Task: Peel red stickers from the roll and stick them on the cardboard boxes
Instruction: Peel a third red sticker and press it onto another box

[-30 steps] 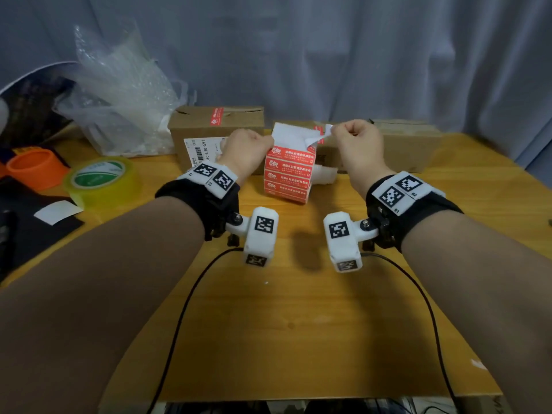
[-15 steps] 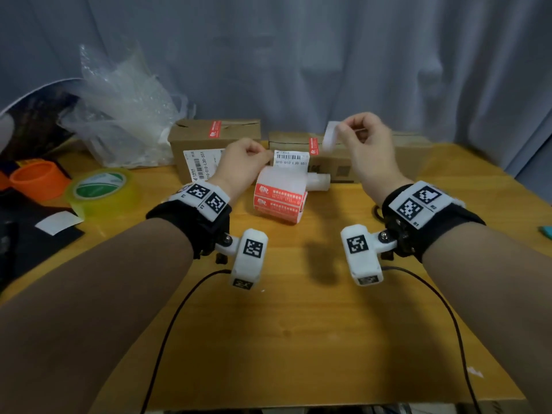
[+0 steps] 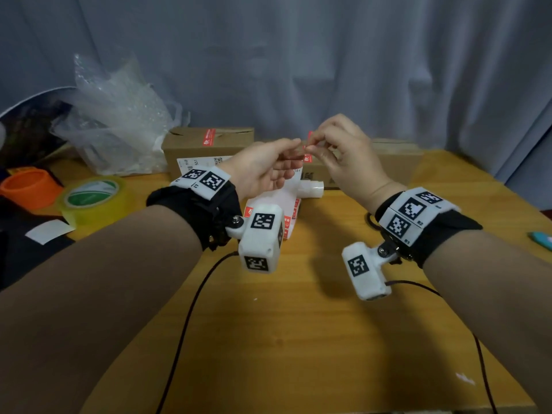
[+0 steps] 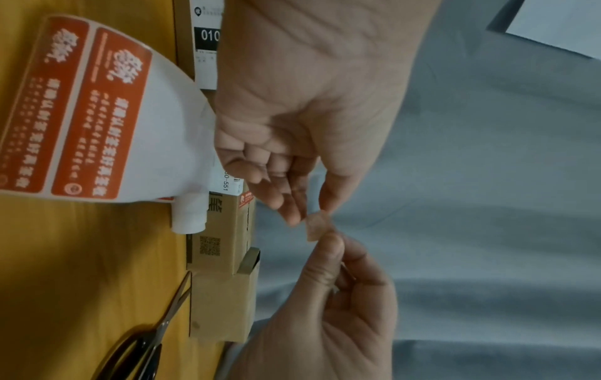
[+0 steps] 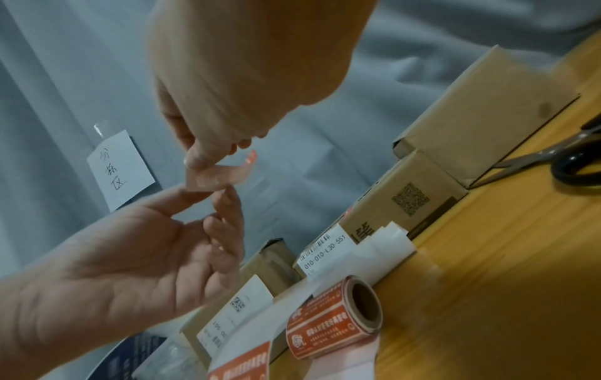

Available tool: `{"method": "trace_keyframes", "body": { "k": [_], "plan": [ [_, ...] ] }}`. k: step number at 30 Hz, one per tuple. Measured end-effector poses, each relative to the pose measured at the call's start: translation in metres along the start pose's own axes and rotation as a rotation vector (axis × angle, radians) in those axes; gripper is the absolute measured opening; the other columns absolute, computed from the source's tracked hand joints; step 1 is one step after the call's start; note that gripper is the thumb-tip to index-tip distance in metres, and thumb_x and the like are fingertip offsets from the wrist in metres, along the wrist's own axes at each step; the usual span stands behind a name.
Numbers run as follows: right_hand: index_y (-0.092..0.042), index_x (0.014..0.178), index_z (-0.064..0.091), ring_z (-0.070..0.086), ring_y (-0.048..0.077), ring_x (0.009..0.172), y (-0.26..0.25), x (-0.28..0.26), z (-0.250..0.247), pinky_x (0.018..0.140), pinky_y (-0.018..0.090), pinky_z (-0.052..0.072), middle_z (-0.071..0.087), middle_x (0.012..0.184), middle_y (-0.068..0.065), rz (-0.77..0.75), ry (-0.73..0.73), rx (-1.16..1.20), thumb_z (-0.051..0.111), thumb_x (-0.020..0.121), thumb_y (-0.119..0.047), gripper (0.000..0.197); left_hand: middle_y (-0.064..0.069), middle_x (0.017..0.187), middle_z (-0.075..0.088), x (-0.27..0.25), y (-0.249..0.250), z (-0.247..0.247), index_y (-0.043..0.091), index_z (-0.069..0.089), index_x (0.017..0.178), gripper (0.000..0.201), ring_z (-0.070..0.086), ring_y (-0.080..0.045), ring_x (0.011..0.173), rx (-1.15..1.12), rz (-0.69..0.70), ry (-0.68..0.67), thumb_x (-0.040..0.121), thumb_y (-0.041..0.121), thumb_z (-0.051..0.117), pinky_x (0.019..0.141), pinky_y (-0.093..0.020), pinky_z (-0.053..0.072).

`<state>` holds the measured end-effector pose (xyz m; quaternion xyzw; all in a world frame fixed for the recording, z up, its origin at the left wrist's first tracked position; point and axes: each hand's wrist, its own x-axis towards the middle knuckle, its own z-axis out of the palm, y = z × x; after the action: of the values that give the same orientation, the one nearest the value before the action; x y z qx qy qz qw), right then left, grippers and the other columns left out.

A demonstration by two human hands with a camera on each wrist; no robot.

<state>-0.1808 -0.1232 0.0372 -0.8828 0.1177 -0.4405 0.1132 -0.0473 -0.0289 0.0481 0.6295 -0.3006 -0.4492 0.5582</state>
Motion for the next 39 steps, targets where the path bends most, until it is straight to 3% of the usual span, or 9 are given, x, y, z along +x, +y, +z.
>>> {"method": "trace_keyframes", "body": {
  "k": [10,15,18,21,25,28,30,34,39],
  "plan": [
    [-0.018,0.089,0.064,0.044,0.006,0.076,0.022,-0.007,-0.009,0.078,0.021,0.042,0.046,0.093,-0.003,0.271,-0.050,0.092,0.064,0.081,-0.028,0.013,0.005,0.066,0.062,0.015,0.003,0.021,0.018,0.063,0.076,0.014,0.055,-0.004,0.056,0.107,0.311,0.166,0.089,0.021,0.061,0.055,-0.018,0.043],
    [-0.013,0.089,0.069,0.053,0.010,0.081,0.048,0.001,-0.025,0.072,0.018,0.043,0.057,0.097,0.005,0.528,0.039,0.245,0.064,0.082,-0.032,0.021,-0.001,0.086,0.065,0.030,0.007,0.048,0.013,0.066,0.090,0.013,0.056,-0.010,0.080,0.237,0.390,0.072,0.091,0.025,0.060,0.073,-0.021,0.042],
    [-0.013,0.087,0.070,0.058,0.012,0.080,0.068,0.009,-0.037,0.074,0.023,0.048,0.065,0.094,0.010,0.602,0.056,0.330,0.067,0.080,-0.031,0.020,0.007,0.076,0.065,0.045,0.013,0.068,0.021,0.064,0.078,0.013,0.057,0.002,0.067,0.243,0.391,0.033,0.090,0.024,0.061,0.069,-0.018,0.040],
    [-0.012,0.080,0.069,0.058,0.006,0.074,0.087,0.015,-0.053,0.073,0.015,0.047,0.066,0.078,0.002,0.625,0.027,0.417,0.066,0.083,-0.021,0.010,0.010,0.072,0.063,0.065,0.017,0.088,0.019,0.063,0.078,0.012,0.056,0.014,0.052,0.252,0.393,0.039,0.090,0.022,0.061,0.055,-0.005,0.041],
    [-0.018,0.072,0.065,0.057,0.012,0.076,0.122,0.022,-0.067,0.078,0.028,0.046,0.064,0.076,0.003,0.647,0.046,0.378,0.065,0.083,-0.020,0.011,0.005,0.083,0.069,0.093,0.023,0.113,0.009,0.071,0.095,0.016,0.062,0.003,0.077,0.201,0.377,0.053,0.088,0.021,0.064,0.070,-0.008,0.044],
    [-0.013,0.076,0.063,0.054,0.011,0.071,0.147,0.025,-0.075,0.073,0.022,0.045,0.062,0.077,0.005,0.667,0.105,0.326,0.061,0.086,-0.018,0.010,0.005,0.087,0.069,0.112,0.028,0.135,0.008,0.071,0.102,0.020,0.060,0.002,0.080,0.148,0.377,0.074,0.089,0.021,0.063,0.069,-0.002,0.043],
    [-0.015,0.072,0.058,0.057,0.009,0.066,0.162,0.026,-0.079,0.070,0.018,0.046,0.061,0.072,0.003,0.686,0.169,0.383,0.058,0.087,-0.013,0.016,0.002,0.094,0.068,0.124,0.028,0.145,0.007,0.069,0.107,0.025,0.061,-0.007,0.090,0.146,0.375,0.108,0.089,0.023,0.063,0.079,-0.010,0.043],
    [-0.015,0.069,0.054,0.059,-0.003,0.048,0.190,0.027,-0.086,0.051,0.008,0.043,0.060,0.067,0.003,0.771,0.144,0.488,0.058,0.087,-0.005,0.021,-0.009,0.131,0.056,0.161,0.023,0.147,0.013,0.058,0.127,0.047,0.051,-0.023,0.123,0.643,0.418,0.113,0.086,0.035,0.065,0.106,-0.031,0.040],
    [-0.015,0.072,0.057,0.060,0.015,0.068,0.215,0.025,-0.087,0.071,0.022,0.051,0.063,0.072,0.005,0.857,-0.025,0.438,0.063,0.083,-0.006,0.016,-0.016,0.160,0.012,0.189,0.017,0.152,0.033,0.019,0.150,0.084,0.009,-0.032,0.148,1.415,0.293,-0.122,0.080,0.069,0.049,0.121,-0.045,0.011]
  ]
}}
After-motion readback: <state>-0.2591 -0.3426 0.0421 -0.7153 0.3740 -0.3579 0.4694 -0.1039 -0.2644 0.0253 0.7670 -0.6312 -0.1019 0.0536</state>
